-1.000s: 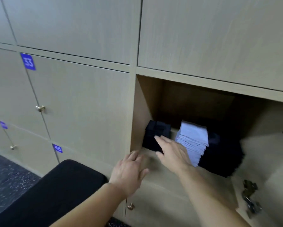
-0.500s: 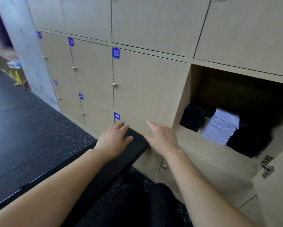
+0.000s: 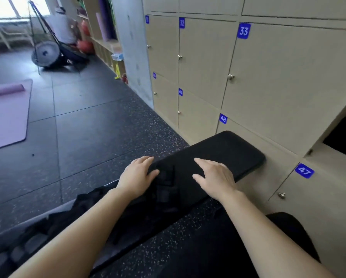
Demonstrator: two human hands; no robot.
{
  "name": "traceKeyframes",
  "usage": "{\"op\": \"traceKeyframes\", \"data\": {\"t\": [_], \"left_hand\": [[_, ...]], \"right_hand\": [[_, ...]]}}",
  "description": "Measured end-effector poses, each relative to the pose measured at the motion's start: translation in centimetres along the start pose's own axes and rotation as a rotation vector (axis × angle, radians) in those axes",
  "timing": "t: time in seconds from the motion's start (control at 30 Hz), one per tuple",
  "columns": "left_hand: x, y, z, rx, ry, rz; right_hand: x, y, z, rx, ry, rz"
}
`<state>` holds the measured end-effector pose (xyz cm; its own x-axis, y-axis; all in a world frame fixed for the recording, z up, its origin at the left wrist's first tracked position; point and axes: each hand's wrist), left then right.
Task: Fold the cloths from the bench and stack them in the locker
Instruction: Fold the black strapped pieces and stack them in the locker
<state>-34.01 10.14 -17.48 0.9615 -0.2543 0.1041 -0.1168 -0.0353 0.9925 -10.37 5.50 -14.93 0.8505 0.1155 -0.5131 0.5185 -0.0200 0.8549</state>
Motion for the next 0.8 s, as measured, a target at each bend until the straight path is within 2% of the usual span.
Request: {"op": "traceKeyframes", "data": {"t": [0.17, 0.33, 0.53, 0.8], "left_hand": [[-5.3, -3.4, 3.2, -0.053, 0.133, 0.011], [-7.0, -6.9, 6.0, -0.084, 0.188, -0.001], [-8.6, -8.9, 7.7, -0.015, 0.355, 0.061], [-9.6, -10.8, 7.5, -0.095, 0.458, -0.005]], "right_hand": [[-2.2, -5.0, -1.5, -0.129, 0.035, -0.032], [-3.1, -9.4, -2.4, -0.264, 0.040, -0.026], [-3.4, -12.3, -3.4, -0.308, -0.040, -0.058], [-6.1, -16.6, -5.7, -0.367, -0.236, -0.371]]}}
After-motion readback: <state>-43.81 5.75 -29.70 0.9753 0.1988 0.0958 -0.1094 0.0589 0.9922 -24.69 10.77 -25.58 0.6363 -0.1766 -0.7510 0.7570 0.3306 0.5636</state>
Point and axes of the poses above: each hand's wrist, its own z-axis away from the middle knuckle, its own y-axis out of the back of the hand, x = y × z, and after that the axes turned 15 degrees about -z, right-handed
